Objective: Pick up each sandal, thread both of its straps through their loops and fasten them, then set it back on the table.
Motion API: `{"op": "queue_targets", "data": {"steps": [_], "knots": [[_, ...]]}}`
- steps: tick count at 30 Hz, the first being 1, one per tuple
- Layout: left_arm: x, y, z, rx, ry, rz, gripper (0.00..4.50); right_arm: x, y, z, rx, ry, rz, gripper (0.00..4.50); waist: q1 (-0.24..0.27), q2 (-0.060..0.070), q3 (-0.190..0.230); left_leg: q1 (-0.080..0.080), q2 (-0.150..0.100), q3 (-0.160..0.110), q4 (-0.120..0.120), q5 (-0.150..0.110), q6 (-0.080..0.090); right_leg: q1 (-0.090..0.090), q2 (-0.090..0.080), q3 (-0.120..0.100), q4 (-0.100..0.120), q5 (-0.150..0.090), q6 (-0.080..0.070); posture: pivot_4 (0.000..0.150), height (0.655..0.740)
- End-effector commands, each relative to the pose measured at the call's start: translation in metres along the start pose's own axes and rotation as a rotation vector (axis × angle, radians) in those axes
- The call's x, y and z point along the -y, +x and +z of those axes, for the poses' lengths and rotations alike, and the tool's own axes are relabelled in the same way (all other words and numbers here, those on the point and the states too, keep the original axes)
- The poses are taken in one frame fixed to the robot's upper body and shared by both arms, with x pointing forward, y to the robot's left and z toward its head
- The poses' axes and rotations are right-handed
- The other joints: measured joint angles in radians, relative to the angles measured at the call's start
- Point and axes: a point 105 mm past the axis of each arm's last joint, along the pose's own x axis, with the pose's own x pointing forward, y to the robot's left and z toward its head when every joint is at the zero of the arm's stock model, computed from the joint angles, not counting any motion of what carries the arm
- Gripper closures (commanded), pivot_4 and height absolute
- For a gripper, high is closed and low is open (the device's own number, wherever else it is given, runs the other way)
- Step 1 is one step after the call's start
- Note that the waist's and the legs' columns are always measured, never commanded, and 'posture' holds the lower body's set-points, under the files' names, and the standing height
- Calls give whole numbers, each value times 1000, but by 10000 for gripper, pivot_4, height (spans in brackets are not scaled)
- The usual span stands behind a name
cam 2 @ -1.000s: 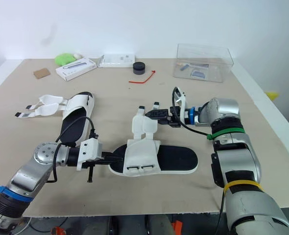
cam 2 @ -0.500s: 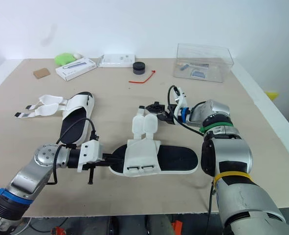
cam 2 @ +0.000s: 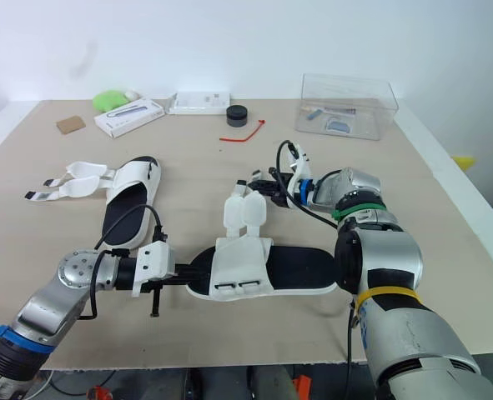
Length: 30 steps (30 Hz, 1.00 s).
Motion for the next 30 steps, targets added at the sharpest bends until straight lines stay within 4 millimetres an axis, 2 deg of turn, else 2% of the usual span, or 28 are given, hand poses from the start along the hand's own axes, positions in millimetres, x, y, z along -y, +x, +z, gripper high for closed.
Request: {"op": "queue_targets", "data": {"steps": [1,6,10,13,16,18,20,21,26,29,30], "knots": [[2,1,6,13,29,-2,45000,-22,-3,18,18,-112,72,44598,0,0,0,0,0,0,0,0,0,0,0,0,0,0,0,1500,7400],[2,1,3,11,27,3,45000,-44,-9,30,35,-397,210,44598,0,0,0,0,0,0,0,0,0,0,0,0,0,0,0,1500,7400],[0,1,3,14,23,9,45000,-68,-19,28,97,-915,362,44598,2,1,1,0,0,-1,0,0,0,0,0,-1,0,0,0,1500,7400],[0,0,3,14,22,11,45000,-86,-28,12,234,-1240,441,44598,2,3,1,0,0,-1,0,0,-1,0,-1,-2,0,0,1,1500,7400],[0,-1,3,14,21,7,45000,-101,-42,-23,318,-1595,553,44598,3,3,1,0,0,-2,-1,-1,-1,0,-1,-2,0,0,1,1500,7400],[-1,-1,3,14,20,5,45000,-102,-49,-51,291,-1830,638,44598,2,3,1,0,0,-1,-1,-1,-2,0,-1,-2,0,0,1,1500,7400],[-1,0,3,15,18,2,45000,-96,-56,-83,215,-2125,764,44598,2,3,1,2,0,-1,-1,-1,-2,1,-2,-2,0,0,1,1500,7400],[-2,0,3,15,17,1,45000,-91,-58,-93,183,-2229,805,44598,2,3,1,3,0,0,-1,-1,-2,2,-1,-2,0,0,1,1500,7400],[-6,1,4,18,17,-3,45000,-69,-62,-116,78,-2510,923,44598,2,2,2,8,0,2,0,1,-3,5,-1,-1,0,0,1,1500,7400],[-8,1,4,22,17,-5,45000,-66,-64,-117,74,-2551,957,44598,2,2,2,9,0,4,0,2,-2,5,0,0,1,1,0,1500,7400],[-8,1,4,23,17,-6,45000,-67,-65,-115,83,-2541,959,41594,2,1,2,10,0,4,0,2,-3,5,0,1,2,0,0,1500,7400]]}}
